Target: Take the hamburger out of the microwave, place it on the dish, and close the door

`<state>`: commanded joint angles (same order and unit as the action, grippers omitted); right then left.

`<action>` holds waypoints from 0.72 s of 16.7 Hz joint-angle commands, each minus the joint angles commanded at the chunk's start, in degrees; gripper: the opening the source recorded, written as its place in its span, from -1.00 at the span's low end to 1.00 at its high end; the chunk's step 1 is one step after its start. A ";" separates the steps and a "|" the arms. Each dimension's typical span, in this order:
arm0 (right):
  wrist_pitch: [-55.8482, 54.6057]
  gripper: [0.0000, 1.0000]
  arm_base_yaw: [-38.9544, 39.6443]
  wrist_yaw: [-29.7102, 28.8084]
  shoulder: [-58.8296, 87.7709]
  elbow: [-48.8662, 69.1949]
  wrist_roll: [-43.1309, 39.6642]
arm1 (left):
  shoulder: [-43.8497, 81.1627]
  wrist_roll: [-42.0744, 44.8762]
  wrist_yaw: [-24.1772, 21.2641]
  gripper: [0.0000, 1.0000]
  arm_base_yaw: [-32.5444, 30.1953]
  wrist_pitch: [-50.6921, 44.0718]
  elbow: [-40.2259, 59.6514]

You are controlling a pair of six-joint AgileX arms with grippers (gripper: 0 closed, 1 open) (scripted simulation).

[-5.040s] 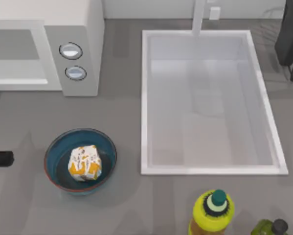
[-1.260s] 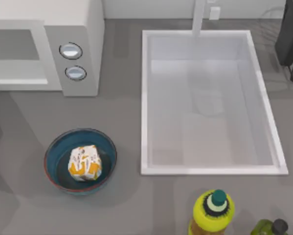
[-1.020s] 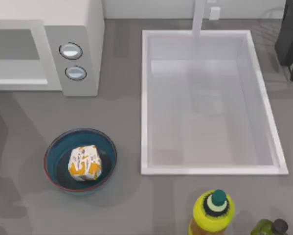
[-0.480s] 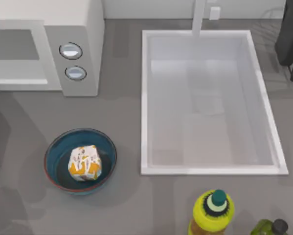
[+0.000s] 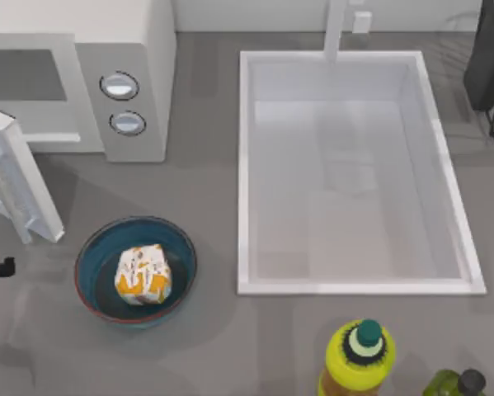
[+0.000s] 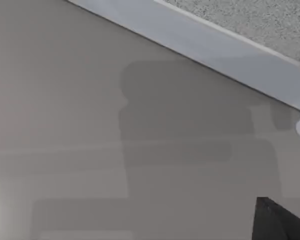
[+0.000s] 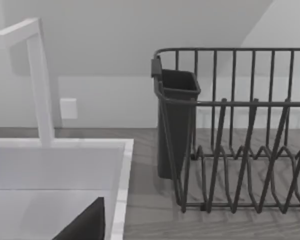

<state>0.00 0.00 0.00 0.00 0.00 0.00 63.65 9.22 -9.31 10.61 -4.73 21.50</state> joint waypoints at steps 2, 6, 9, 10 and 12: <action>0.00 1.00 0.00 0.00 0.00 0.00 0.00 | -2.04 -3.72 3.28 -1.00 -4.38 0.21 -1.24; 0.00 1.00 0.00 0.00 0.00 0.00 0.00 | -3.15 -5.68 5.05 -1.00 -6.39 0.33 -1.91; 0.00 1.00 0.00 0.00 0.00 0.00 0.00 | -2.74 -5.64 4.83 -1.00 -6.20 0.38 -1.58; 0.00 1.00 0.00 0.00 0.00 0.00 0.00 | -1.99 -5.68 4.87 -1.00 -6.27 0.75 -1.01; 0.00 1.00 0.00 0.00 0.00 0.00 0.00 | 1.36 -5.82 5.02 -1.00 -6.54 2.24 1.27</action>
<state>0.00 0.00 0.00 0.00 0.00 0.00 65.01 3.41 -4.30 4.07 -2.50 22.77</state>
